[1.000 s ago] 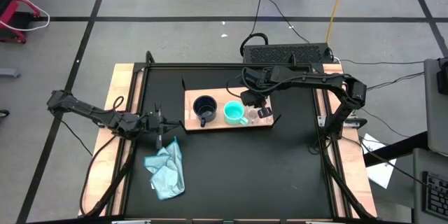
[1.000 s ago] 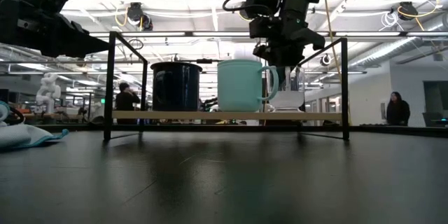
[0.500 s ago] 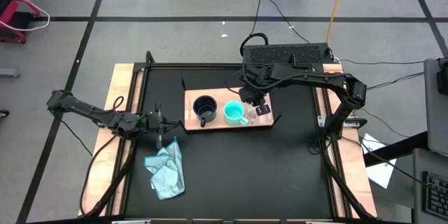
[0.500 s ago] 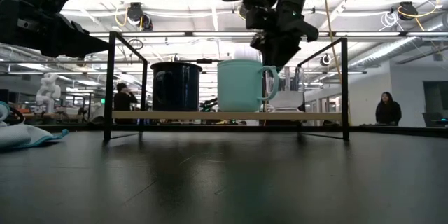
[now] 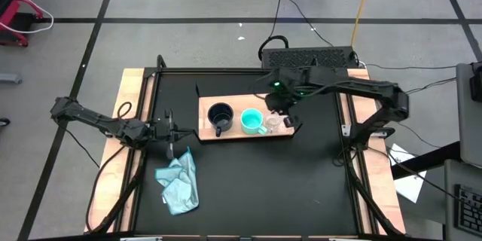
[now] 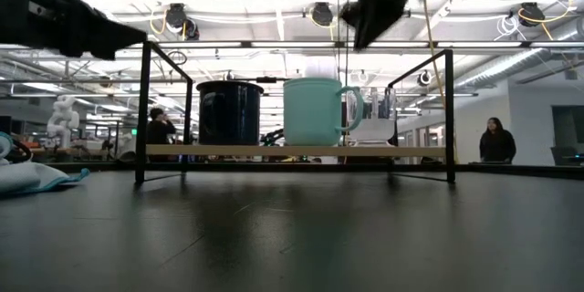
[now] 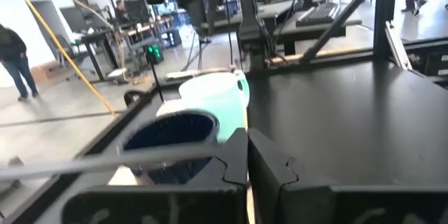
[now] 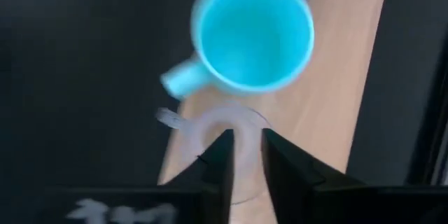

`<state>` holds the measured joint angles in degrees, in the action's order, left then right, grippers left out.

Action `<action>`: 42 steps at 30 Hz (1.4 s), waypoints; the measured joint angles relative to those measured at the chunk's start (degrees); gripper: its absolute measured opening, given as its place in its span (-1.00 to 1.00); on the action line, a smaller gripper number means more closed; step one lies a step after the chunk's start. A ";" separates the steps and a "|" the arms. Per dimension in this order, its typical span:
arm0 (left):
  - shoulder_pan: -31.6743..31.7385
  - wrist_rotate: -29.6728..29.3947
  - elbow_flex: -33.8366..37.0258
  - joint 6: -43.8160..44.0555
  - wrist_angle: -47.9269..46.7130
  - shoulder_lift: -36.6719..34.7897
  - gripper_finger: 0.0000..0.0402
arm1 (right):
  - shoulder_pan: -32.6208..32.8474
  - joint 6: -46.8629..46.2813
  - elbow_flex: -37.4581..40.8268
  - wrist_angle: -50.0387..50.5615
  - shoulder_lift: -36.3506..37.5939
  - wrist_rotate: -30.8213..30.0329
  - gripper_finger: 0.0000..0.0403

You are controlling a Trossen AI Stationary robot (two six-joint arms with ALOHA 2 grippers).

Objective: Stack small to large cups/mugs on shelf
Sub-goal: Return to Home Position

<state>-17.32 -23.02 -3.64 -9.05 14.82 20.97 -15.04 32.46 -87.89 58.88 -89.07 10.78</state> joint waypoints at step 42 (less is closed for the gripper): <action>-7.21 -12.88 -1.73 -5.96 -12.76 -17.79 -1.00 | -2.89 -29.31 55.41 -37.35 65.98 4.53 -1.00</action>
<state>-24.53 -35.89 -5.37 -15.01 2.06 3.18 -17.93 3.15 -32.48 21.52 -23.09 15.31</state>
